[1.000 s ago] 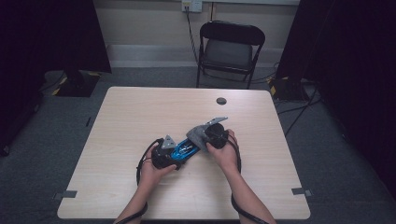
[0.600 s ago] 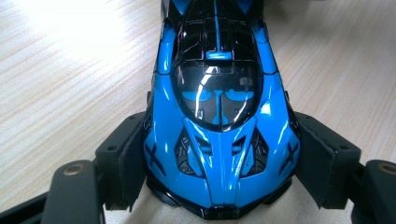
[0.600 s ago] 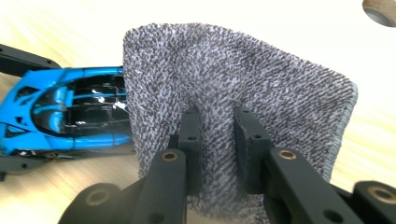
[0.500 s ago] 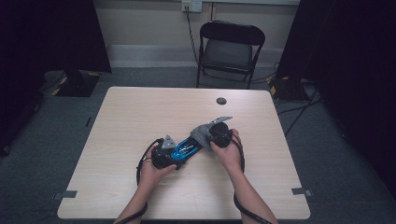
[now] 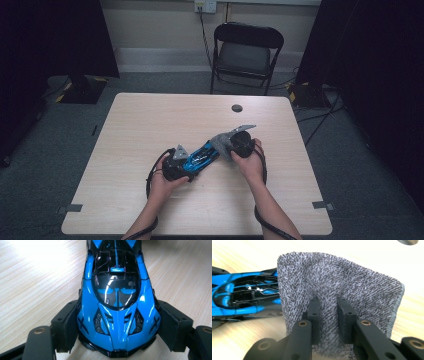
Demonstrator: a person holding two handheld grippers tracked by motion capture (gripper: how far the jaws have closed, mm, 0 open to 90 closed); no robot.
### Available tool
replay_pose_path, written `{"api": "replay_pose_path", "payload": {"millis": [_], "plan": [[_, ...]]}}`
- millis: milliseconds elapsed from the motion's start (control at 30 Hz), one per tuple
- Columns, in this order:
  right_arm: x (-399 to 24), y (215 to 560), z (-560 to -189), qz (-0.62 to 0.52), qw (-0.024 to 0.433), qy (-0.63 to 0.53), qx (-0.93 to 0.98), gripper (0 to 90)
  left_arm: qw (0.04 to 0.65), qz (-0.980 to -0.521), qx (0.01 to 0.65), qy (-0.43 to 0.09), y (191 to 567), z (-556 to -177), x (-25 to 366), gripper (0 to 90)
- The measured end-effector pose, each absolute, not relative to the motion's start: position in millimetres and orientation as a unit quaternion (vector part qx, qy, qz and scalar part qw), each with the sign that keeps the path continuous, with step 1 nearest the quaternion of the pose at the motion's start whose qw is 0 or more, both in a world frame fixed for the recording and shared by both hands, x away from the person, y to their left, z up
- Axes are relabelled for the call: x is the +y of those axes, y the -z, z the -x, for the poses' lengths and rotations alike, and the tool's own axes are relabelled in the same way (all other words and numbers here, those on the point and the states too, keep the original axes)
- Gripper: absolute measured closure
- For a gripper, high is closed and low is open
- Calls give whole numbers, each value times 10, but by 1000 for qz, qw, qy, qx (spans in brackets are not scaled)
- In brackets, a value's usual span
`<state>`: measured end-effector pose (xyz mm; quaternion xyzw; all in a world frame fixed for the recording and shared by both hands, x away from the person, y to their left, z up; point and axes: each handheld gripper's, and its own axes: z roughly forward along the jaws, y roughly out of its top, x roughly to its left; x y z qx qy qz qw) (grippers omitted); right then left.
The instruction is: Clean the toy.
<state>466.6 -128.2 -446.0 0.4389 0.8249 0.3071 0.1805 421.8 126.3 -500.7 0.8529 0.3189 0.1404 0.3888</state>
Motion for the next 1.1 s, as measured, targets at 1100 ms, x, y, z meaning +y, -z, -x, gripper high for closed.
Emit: {"api": "replay_pose_path", "payload": {"millis": [1100], "plan": [[-1493, 4537, -4189, -403, 180, -299, 846, 743, 387, -852, 332, -120, 4951, -4196, 1288, 167]]}}
